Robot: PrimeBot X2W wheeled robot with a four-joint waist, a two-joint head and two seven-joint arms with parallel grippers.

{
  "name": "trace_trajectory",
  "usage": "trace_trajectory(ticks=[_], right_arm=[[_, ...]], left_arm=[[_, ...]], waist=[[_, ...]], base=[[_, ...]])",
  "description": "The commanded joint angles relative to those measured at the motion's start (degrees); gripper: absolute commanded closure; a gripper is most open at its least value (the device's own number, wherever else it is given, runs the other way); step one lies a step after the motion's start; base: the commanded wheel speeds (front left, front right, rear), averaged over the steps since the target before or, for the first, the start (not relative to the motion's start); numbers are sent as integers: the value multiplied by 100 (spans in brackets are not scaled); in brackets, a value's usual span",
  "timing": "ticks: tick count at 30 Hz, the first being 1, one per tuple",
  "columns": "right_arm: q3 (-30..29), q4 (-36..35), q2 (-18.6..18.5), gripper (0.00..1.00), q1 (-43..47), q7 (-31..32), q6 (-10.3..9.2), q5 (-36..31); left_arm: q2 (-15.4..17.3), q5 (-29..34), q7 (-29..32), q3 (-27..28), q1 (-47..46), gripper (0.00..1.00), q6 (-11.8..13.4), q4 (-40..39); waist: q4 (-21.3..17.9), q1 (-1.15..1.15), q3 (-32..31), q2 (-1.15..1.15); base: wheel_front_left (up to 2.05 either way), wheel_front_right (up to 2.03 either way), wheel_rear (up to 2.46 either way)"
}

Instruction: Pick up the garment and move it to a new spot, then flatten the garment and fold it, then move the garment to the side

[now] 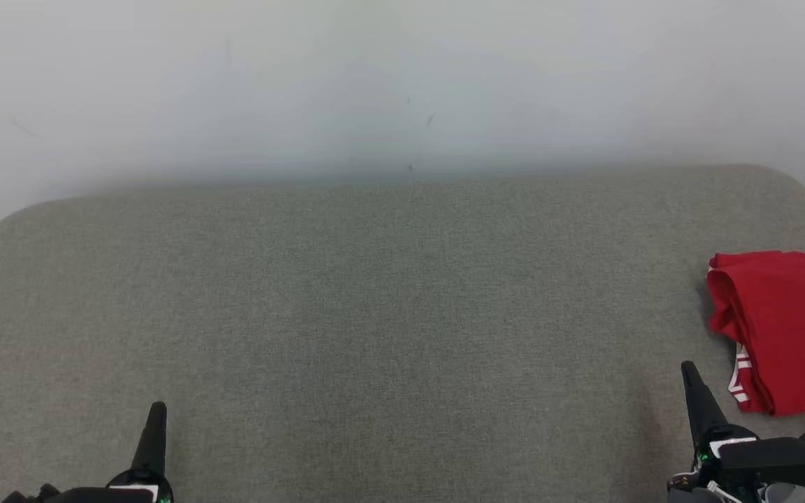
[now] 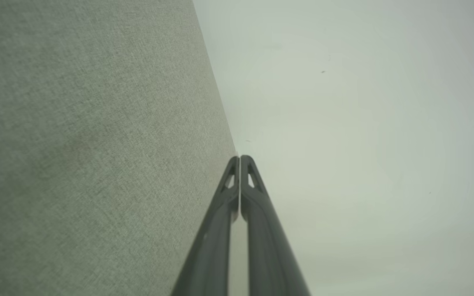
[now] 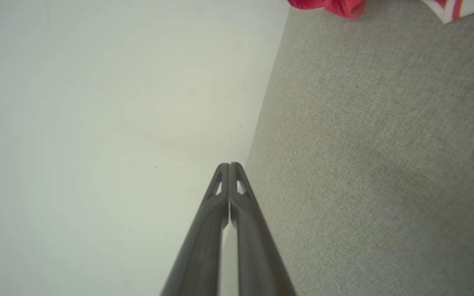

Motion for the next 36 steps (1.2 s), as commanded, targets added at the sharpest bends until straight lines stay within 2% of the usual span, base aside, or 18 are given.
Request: trace_trajectory(ticks=[1,28,36], right_arm=[[-29,-59,15,100,-83,32,3,176],[-161,-149,72,100,-102,273,4,1246],[-155,-141,69,100,-99,272,4,1211]], left_arm=[[24,-140,42,18,-108,100,-21,-3],[27,-1146,314,52,-267,100,-112,36],[26,-1123,302,49,-263,100,-111,34]], waist=[[10,0,3,0],[139,0,38,0],[139,0,38,0]], base=[[0,0,0],[0,0,0],[0,0,0]])
